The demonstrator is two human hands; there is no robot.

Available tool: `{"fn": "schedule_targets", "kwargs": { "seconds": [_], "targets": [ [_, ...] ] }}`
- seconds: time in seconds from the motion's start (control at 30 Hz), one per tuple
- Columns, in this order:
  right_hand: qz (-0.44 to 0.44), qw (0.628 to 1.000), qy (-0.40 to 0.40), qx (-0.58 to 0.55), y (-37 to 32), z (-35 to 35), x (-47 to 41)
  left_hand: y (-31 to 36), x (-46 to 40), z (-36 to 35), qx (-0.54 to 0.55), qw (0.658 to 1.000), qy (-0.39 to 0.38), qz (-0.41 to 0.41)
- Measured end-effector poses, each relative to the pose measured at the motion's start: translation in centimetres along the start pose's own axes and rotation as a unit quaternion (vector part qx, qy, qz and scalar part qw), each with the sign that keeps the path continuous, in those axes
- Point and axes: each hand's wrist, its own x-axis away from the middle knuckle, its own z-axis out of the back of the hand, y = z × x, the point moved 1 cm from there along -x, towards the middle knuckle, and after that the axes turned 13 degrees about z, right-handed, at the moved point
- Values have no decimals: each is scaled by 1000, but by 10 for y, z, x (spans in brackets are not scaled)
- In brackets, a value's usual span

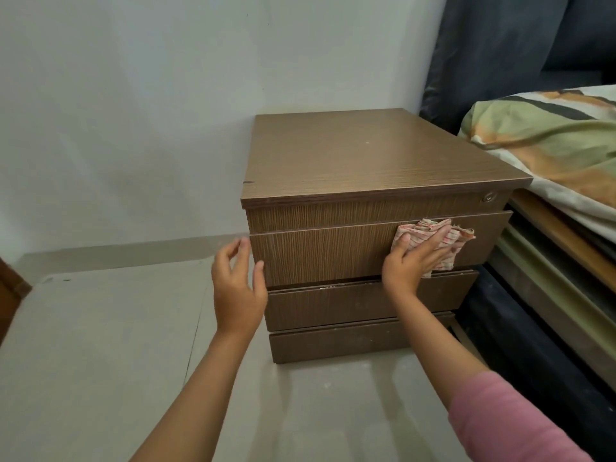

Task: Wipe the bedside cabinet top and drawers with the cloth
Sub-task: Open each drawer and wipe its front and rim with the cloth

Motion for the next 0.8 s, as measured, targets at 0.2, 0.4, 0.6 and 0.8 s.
{"fn": "schedule_targets", "kwargs": {
  "seconds": [0.2, 0.4, 0.6, 0.8],
  "targets": [
    [5, 1000, 4, 4, -1, 2, 0, -49, 67, -20, -53, 991, -117, 40],
    [1, 1000, 12, -5, 6, 2, -1, -60, 64, -40, -105, 979, -171, 40],
    [2, 1000, 16, -11, 12, 2, -1, -56, 55, -41, -79, 985, -142, 52],
    [-23, 993, 98, -63, 2, 14, 2, -54, 45, -38, -68, 986, -136, 63]
  ]
}}
